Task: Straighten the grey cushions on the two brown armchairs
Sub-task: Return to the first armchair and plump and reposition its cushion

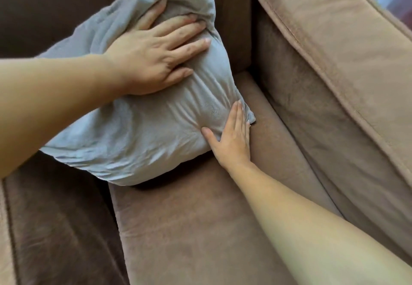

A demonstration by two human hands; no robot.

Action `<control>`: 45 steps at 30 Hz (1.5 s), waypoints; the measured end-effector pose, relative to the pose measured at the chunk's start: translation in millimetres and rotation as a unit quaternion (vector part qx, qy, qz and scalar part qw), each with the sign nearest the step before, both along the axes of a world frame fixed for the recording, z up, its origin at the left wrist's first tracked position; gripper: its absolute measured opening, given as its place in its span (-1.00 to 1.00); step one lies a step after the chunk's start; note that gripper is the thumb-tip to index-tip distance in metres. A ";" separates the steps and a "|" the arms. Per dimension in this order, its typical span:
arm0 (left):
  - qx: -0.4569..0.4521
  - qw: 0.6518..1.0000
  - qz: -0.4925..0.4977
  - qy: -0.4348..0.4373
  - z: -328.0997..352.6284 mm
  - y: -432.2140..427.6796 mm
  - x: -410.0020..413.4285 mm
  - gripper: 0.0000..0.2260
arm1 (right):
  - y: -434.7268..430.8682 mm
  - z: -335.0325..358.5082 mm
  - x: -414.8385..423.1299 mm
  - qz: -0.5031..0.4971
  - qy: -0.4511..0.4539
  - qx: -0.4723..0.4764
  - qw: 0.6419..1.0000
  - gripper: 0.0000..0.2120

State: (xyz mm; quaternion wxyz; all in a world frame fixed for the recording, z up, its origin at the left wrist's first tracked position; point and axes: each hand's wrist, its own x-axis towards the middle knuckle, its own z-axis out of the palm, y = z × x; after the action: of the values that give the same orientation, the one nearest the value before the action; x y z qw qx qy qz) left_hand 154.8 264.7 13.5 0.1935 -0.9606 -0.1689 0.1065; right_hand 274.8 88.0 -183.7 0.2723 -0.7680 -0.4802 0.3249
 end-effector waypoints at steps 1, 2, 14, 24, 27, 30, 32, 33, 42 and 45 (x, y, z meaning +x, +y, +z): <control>-0.004 1.000 0.004 0.001 -0.3 -2.0 1.0 -0.44 | 1.6 2.1 1.8 0.004 0.001 -0.006 1.000 0.06; -0.007 1.000 0.009 -0.002 -0.7 -5.9 2.9 -0.44 | 2.4 5.1 3.8 0.007 0.002 -0.012 1.000 0.06; -0.042 0.964 0.196 -0.174 -32.0 -162.2 -87.2 -0.47 | -14.9 123.5 -5.1 0.123 -0.042 0.244 0.961 -0.60; -0.190 0.571 0.591 -0.537 -85.1 -215.4 -142.8 -0.19 | 53.4 197.2 -150.9 0.505 -0.168 0.357 0.768 -0.70; -0.244 0.413 0.616 -0.625 -93.8 -217.3 -125.9 -0.20 | 67.6 192.5 -177.9 0.593 -0.258 0.349 0.679 -0.70; -0.240 0.381 0.622 -0.641 -111.6 -217.7 -121.8 -0.16 | 78.7 186.1 -184.9 0.643 -0.352 0.315 0.603 -0.57; -0.253 0.349 0.631 -0.645 -123.2 -217.1 -125.7 -0.09 | 85.3 181.7 -182.2 0.647 -0.405 0.301 0.571 -0.45; -0.267 0.327 0.640 -0.642 -128.2 -216.4 -128.4 -0.06 | 90.0 179.8 -179.1 0.642 -0.421 0.305 0.564 -0.43; -0.409 0.194 0.645 -0.615 -166.7 -221.0 -140.5 -0.01 | 118.4 184.1 -156.9 0.608 -0.452 0.331 0.563 -0.35; -0.418 0.168 0.664 -0.597 -167.5 -214.9 -150.6 0.05 | 120.0 188.3 -158.5 0.589 -0.457 0.323 0.582 -0.32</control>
State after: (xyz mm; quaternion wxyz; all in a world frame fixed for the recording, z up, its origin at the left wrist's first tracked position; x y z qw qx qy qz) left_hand 4.2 49.8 -154.0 -0.5404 -0.1938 -0.7369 -0.3568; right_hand 116.3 208.0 4.6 -0.0041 -0.2247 -0.9617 -0.1566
